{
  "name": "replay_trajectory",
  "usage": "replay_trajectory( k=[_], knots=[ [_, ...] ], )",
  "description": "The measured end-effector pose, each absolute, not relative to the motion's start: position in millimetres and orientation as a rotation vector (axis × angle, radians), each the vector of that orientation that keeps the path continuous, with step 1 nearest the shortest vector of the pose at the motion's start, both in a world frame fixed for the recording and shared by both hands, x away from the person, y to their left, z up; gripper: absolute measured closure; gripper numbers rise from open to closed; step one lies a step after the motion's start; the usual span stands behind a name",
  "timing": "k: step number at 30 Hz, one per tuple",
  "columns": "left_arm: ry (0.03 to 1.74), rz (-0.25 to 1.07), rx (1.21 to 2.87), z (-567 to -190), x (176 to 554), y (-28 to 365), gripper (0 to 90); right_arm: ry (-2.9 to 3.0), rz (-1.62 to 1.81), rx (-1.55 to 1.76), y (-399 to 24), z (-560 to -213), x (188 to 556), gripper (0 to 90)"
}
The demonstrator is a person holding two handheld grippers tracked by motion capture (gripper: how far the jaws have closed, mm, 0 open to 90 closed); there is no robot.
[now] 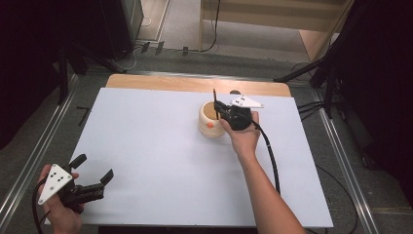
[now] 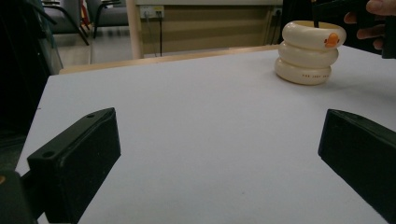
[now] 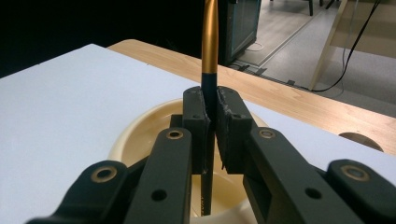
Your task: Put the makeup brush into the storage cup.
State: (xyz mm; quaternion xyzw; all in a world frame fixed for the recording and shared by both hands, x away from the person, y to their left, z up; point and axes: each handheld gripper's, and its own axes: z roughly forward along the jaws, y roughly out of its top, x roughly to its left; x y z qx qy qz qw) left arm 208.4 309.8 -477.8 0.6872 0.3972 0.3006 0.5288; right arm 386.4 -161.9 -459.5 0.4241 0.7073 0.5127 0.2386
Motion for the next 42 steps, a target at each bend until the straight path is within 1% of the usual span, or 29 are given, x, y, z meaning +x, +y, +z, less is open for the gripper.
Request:
replay_trajectory(
  k=[6,9,12,20,27,28,30,33,36,38,40,42],
  knots=[
    [0.948,0.719,1.642,-478,208,310,0.0,1.945,1.406,1.169,-163,-458,385,82.0],
    [0.948,0.720,1.641,-478,208,310,0.0,1.938,1.427,1.172,-164,-457,384,76.3],
    [0.948,0.720,1.640,-478,208,310,0.0,1.933,1.430,1.166,-166,-455,382,72.9],
    [0.948,0.718,1.638,-478,208,310,0.0,1.903,1.469,1.175,-176,-450,373,56.3],
    [0.943,0.718,1.643,-478,208,308,0.0,1.891,1.488,1.181,-189,-451,362,48.7],
    [0.943,0.719,1.641,-478,208,308,0.0,1.882,1.497,1.177,-193,-451,358,46.5],
    [0.943,0.718,1.641,-478,208,308,0.0,1.878,1.505,1.179,-194,-451,356,45.4],
    [0.944,0.718,1.644,-478,208,308,0.0,1.869,1.514,1.182,-199,-451,351,40.2],
    [0.943,0.719,1.645,-478,208,308,0.0,1.838,1.533,1.175,-205,-450,344,36.1],
    [0.941,0.719,1.647,-478,208,307,0.0,1.834,1.534,1.170,-205,-450,343,35.1],
    [0.942,0.718,1.646,-478,208,307,0.0,1.845,1.520,1.153,-207,-451,339,31.3],
    [0.941,0.718,1.645,-478,208,307,0.0,1.835,1.517,1.143,-207,-452,335,30.8]
  ],
)
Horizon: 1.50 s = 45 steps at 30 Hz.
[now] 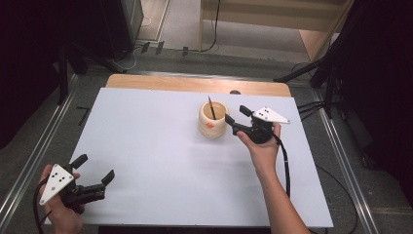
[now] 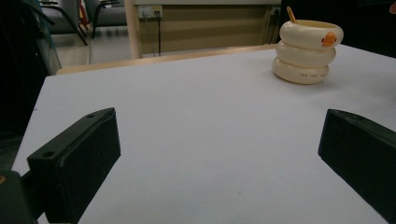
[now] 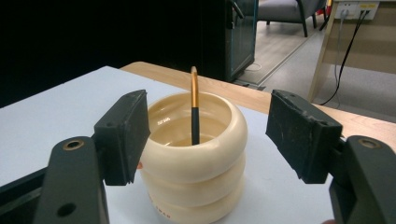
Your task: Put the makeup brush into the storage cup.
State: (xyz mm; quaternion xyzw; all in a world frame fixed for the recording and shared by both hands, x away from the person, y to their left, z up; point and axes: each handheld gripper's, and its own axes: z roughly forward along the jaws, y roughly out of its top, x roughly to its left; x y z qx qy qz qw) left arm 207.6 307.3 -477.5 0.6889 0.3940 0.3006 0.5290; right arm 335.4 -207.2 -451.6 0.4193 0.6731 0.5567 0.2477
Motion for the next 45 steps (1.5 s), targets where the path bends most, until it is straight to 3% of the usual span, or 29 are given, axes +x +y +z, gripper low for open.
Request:
replay_trajectory(
  k=[23,27,31,45],
  knots=[
    [0.938,0.717,1.651,-478,208,306,0.0,1.795,1.537,1.125,-225,-467,297,14.2],
    [0.937,0.717,1.651,-478,208,306,0.0,1.782,1.535,1.146,-232,-470,292,4.1],
    [0.937,0.717,1.651,-478,207,306,0.0,1.766,1.522,1.177,-240,-474,286,0.4],
    [0.937,0.715,1.655,-478,207,304,0.0,1.736,1.461,1.186,-261,-484,264,0.0]
  ],
)
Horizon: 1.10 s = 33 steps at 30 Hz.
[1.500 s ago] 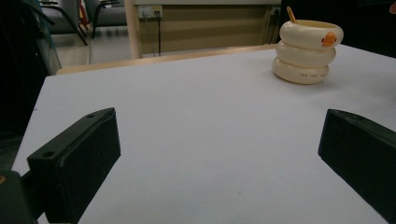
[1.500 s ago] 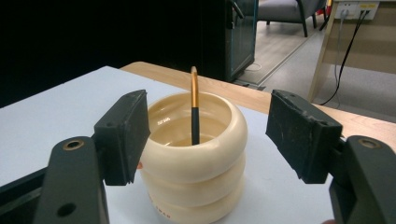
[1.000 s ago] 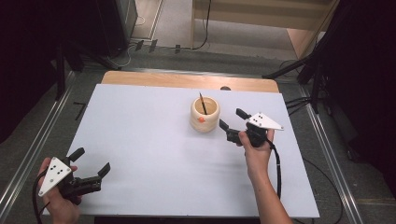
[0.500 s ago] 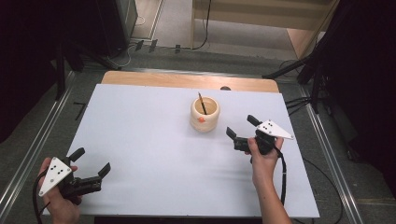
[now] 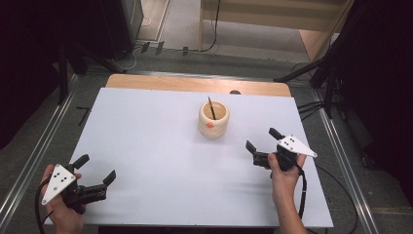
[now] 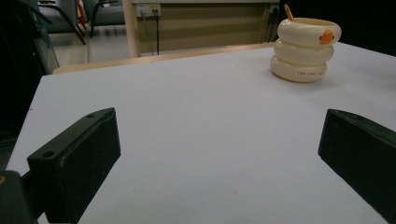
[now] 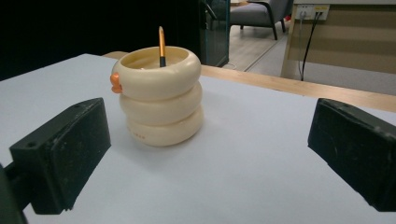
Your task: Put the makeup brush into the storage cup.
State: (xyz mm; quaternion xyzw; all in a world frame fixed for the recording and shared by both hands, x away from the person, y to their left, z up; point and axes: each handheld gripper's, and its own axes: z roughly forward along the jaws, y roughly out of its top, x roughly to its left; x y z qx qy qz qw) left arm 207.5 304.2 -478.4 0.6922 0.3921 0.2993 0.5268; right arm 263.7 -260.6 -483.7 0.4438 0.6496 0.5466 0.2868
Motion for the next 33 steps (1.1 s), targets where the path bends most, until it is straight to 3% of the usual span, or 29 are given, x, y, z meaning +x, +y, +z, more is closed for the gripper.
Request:
replay_trajectory(
  k=[33],
  knots=[
    [0.930,0.717,1.662,-479,207,300,0.0,1.692,1.426,1.254,-296,-508,216,0.0]
  ],
)
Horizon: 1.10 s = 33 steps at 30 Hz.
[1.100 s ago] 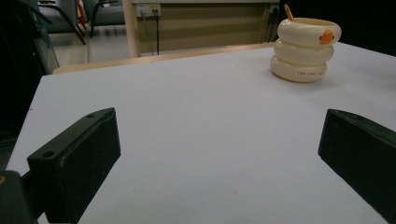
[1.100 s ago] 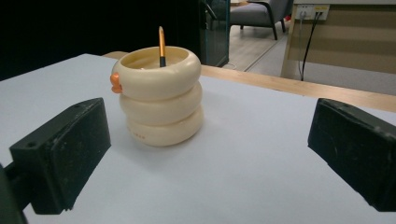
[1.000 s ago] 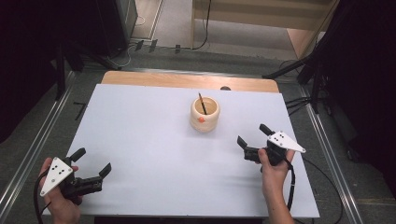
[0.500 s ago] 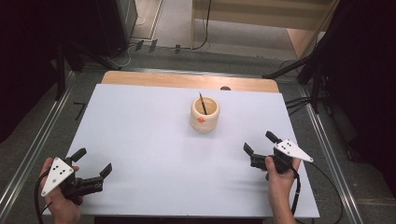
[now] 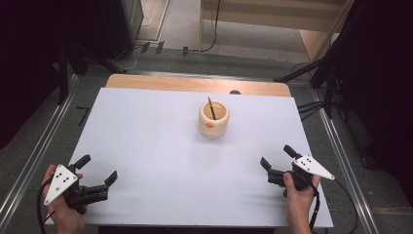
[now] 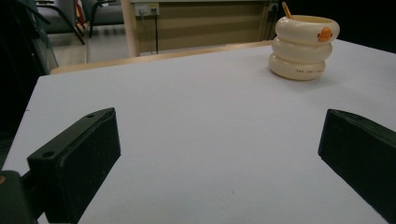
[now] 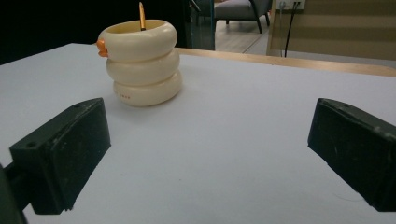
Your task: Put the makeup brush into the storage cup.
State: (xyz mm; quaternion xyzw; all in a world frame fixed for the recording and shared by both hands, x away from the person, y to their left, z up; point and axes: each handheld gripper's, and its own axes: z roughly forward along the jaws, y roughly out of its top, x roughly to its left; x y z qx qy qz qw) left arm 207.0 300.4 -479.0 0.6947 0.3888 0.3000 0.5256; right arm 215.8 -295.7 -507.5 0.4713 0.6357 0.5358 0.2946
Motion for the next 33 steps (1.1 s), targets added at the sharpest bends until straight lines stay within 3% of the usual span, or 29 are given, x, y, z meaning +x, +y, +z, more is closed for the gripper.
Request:
replay_trajectory(
  k=[33],
  knots=[
    [0.931,0.721,1.675,-481,207,298,0.0,1.665,1.409,1.264,-330,-512,169,0.0]
  ],
)
